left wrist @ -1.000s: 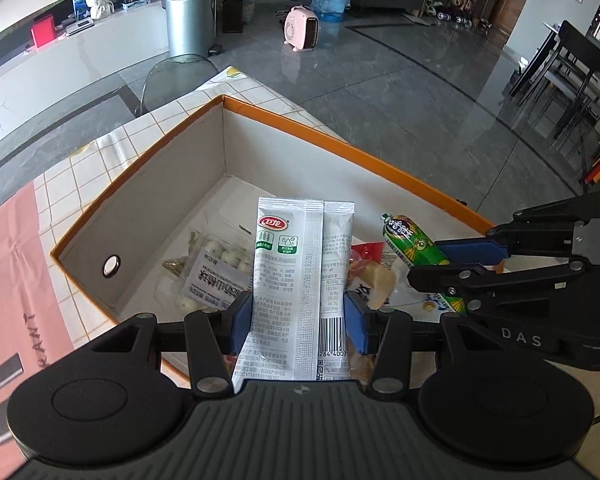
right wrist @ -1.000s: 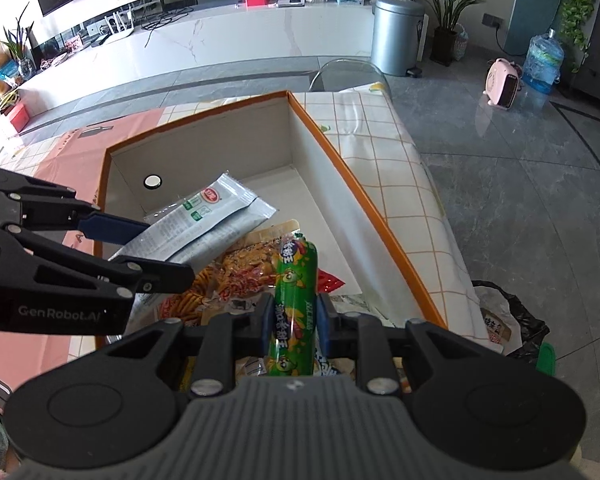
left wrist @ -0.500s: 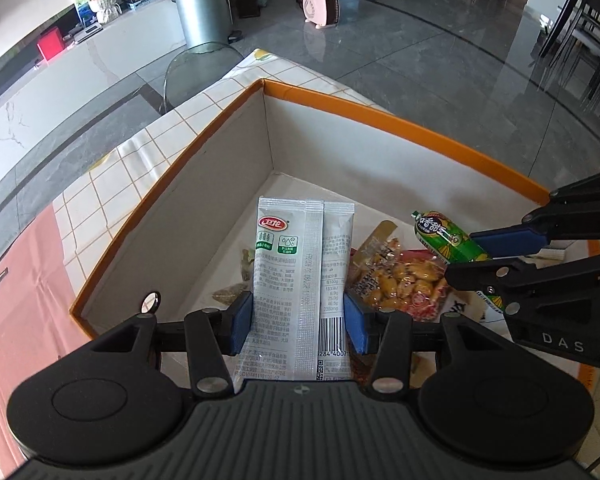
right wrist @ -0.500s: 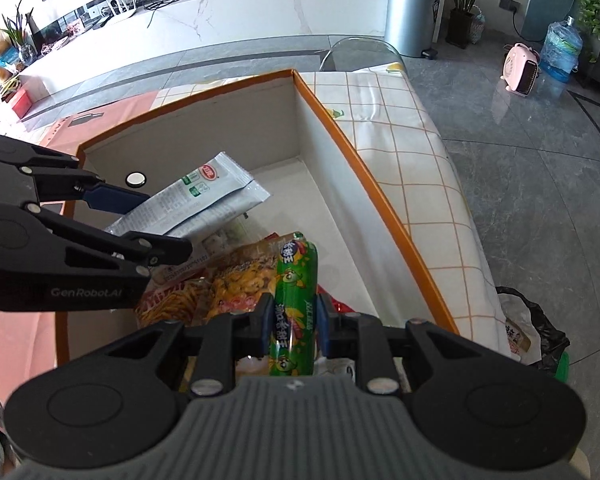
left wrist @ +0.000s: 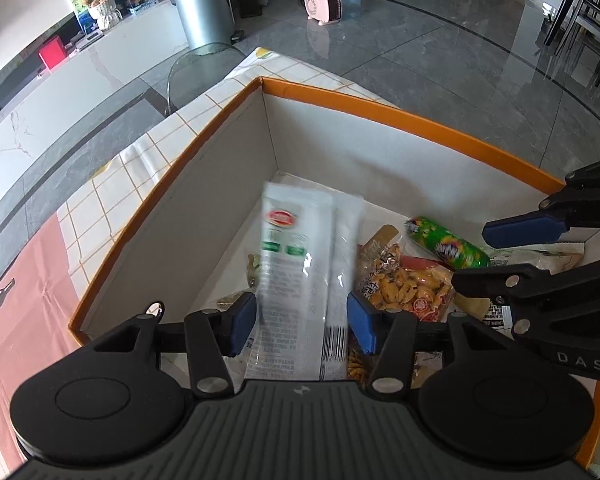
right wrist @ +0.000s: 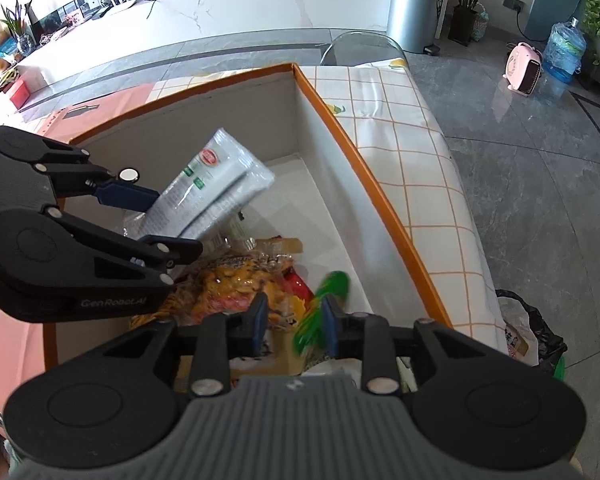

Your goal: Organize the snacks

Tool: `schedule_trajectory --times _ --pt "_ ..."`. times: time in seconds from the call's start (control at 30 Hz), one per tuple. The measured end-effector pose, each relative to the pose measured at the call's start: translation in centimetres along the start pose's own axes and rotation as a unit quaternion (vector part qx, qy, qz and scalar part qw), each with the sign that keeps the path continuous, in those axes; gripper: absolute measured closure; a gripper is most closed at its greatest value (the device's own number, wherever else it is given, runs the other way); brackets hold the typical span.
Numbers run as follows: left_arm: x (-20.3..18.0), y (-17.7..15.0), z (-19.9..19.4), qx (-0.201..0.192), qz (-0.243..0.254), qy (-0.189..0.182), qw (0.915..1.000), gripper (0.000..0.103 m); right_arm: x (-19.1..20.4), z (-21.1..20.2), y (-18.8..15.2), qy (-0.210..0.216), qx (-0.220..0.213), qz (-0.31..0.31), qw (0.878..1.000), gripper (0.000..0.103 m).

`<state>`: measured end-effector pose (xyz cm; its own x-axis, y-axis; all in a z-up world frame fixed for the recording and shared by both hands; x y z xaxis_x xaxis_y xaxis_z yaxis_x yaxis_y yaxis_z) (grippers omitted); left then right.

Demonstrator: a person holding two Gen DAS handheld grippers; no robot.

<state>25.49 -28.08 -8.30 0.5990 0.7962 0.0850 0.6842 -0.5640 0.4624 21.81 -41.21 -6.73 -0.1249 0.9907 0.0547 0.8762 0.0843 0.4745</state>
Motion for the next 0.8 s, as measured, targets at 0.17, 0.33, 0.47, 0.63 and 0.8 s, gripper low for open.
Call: schedule_trajectory --times 0.17,0.33,0.47,0.63,0.8 --pt "0.0 0.0 -1.7 -0.015 0.007 -0.001 0.9999 0.031 0.4 -0.9 0.1 -0.004 -0.005 0.0 1.0 0.065" --pt "0.0 0.0 -4.3 -0.035 0.011 0.01 0.9993 0.029 1.0 -2.5 0.1 -0.007 -0.01 0.006 1.0 0.053" --pt "0.3 -0.5 -7.2 -0.059 0.006 0.017 0.9981 0.029 1.7 -4.6 0.0 -0.007 -0.021 0.011 1.0 0.049" --pt "0.5 -2.0 -11.5 -0.087 -0.009 0.037 0.9955 0.029 3.2 -7.7 -0.5 -0.005 -0.037 0.02 0.999 0.042" --pt "1.0 -4.4 -16.3 -0.128 -0.035 0.051 0.9899 0.029 5.9 -11.2 -1.6 -0.004 -0.068 0.015 0.998 0.04"
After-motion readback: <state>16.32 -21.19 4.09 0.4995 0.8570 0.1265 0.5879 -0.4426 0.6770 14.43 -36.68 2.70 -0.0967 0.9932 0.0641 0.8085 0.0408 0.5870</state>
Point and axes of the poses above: each gripper's, at about its wrist camera, not at the fingertips, and z roughly the way its jaws point, x to its left, y to its top, the point moved 1 cm from there along z, roughly the way its jaws point
